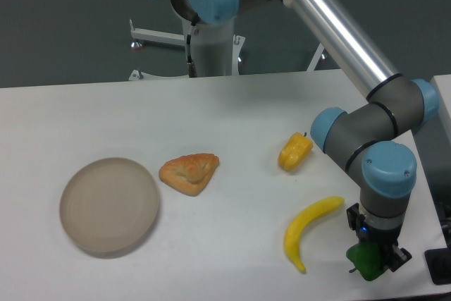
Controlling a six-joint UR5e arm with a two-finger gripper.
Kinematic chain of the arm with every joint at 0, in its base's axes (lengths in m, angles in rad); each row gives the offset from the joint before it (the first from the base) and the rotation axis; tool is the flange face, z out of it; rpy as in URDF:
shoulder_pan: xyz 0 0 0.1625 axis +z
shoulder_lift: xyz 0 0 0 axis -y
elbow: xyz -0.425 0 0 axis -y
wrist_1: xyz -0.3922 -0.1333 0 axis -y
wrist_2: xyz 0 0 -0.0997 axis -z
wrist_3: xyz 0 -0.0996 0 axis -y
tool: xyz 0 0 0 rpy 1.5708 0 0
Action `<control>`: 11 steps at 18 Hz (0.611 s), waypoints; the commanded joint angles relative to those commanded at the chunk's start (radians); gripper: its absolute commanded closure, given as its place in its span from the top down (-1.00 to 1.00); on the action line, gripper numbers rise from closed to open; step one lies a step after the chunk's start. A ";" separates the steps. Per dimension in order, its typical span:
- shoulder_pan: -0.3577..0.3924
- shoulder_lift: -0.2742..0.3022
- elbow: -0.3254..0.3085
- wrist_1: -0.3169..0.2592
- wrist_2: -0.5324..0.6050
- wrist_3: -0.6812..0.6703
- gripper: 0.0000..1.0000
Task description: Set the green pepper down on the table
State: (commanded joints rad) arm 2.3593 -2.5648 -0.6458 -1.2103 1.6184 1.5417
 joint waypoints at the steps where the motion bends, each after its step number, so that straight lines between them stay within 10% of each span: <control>1: 0.000 0.003 -0.008 0.000 -0.002 -0.002 -0.30; 11: -0.021 0.126 -0.149 -0.009 -0.058 -0.133 -0.30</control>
State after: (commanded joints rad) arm 2.3378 -2.4393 -0.7943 -1.2195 1.5601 1.4086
